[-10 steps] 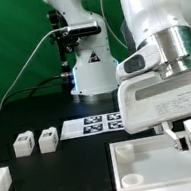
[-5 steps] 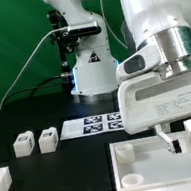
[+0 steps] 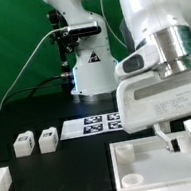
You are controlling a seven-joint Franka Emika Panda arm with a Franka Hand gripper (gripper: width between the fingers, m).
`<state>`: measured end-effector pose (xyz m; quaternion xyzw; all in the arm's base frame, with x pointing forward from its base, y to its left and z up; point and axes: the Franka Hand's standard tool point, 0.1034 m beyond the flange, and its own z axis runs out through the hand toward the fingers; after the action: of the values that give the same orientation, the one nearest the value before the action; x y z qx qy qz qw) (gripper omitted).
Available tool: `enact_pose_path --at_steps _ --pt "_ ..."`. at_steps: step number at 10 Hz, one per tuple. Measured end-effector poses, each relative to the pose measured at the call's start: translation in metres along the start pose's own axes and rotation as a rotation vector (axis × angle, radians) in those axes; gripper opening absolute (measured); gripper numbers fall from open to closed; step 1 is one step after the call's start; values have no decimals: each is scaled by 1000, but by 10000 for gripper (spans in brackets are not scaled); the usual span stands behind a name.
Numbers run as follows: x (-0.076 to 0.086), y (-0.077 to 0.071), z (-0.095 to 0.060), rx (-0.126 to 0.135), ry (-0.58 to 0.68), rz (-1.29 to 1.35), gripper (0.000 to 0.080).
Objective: Assemble one leg
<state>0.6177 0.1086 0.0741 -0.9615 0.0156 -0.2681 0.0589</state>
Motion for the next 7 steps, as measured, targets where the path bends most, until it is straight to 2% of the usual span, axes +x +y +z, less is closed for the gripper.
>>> enact_pose_path --at_steps 1,2,3,4,7 --pt "9 2 -9 3 -24 4 648" --pt "14 3 -12 12 -70 8 648" --pt "23 3 -13 12 -62 11 648" --pt "18 3 -10 23 -134 18 648" --pt "11 -2 -9 74 -472 55 648"
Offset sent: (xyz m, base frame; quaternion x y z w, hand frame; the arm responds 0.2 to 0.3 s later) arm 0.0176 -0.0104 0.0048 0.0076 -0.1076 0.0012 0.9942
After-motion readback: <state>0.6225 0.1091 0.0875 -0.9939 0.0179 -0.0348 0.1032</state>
